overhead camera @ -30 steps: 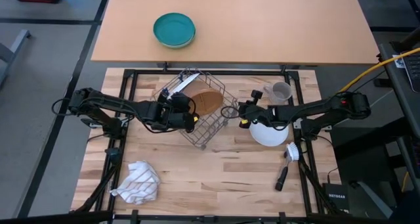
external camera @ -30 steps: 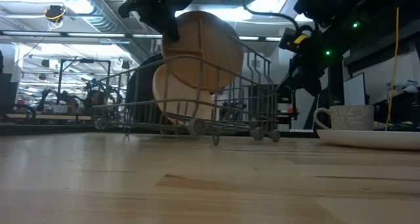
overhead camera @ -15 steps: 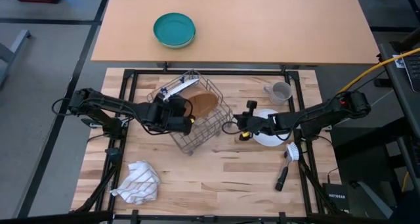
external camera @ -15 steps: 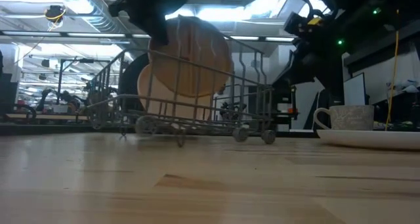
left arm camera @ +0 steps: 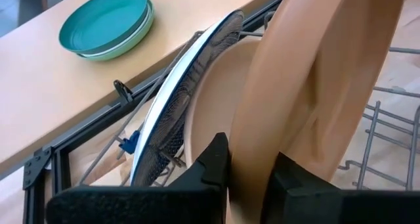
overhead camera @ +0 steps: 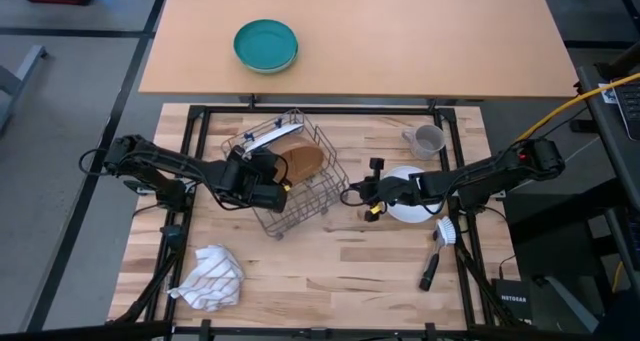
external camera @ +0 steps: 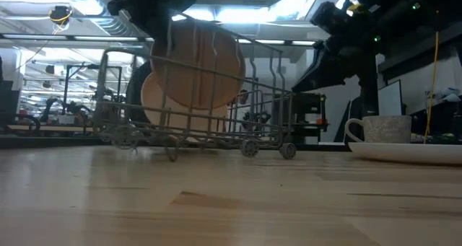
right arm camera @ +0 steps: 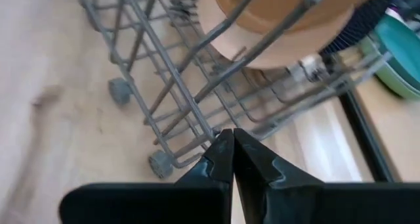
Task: Sort dishes
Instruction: Put the brown plate in the dish rack
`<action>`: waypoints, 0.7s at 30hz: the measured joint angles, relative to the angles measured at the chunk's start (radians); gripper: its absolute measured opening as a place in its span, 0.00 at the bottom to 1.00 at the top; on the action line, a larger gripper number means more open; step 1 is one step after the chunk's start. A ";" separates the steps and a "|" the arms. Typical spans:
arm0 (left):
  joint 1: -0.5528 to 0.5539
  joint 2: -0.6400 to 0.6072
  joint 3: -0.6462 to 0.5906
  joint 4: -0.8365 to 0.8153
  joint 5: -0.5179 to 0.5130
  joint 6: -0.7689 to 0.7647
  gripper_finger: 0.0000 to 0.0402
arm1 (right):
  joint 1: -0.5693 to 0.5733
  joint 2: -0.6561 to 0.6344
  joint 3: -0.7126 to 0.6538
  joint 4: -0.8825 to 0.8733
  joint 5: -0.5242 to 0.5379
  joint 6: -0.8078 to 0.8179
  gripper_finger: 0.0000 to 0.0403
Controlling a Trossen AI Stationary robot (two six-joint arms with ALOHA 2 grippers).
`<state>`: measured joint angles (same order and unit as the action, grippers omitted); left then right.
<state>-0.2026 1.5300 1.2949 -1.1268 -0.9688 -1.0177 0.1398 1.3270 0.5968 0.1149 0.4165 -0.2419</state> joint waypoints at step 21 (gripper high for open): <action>-0.034 0.000 -0.110 0.000 0.008 -0.126 0.09 | 0.000 0.000 0.000 0.063 -0.150 -0.026 0.04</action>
<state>-0.2367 1.5301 1.1850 -1.1263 -0.9606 -1.1435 0.1398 1.3270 0.5970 0.1778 0.2668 -0.2680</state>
